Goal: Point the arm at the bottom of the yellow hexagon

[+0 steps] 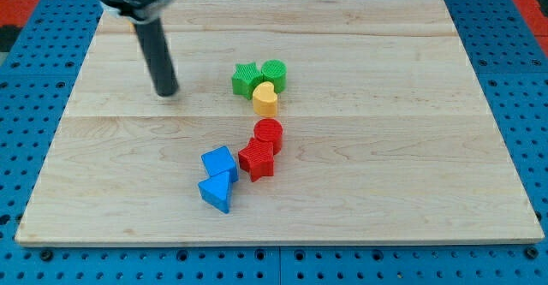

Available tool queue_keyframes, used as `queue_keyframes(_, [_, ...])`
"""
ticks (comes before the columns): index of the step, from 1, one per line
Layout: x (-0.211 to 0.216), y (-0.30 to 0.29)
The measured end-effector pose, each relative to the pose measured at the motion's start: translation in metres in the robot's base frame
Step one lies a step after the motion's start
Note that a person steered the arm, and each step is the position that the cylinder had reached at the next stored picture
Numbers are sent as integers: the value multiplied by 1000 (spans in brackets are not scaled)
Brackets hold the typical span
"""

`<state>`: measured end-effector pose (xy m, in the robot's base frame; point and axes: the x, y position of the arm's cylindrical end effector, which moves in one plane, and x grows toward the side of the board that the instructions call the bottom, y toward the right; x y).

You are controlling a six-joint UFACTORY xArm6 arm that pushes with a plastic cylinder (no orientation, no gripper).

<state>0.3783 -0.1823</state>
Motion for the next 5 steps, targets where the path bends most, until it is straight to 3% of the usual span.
queue_keyframes(1, [-54, -60])
queue_keyframes(3, [-172, -83])
queue_keyframes(4, [-177, -57])
queue_keyframes(5, [-150, -21])
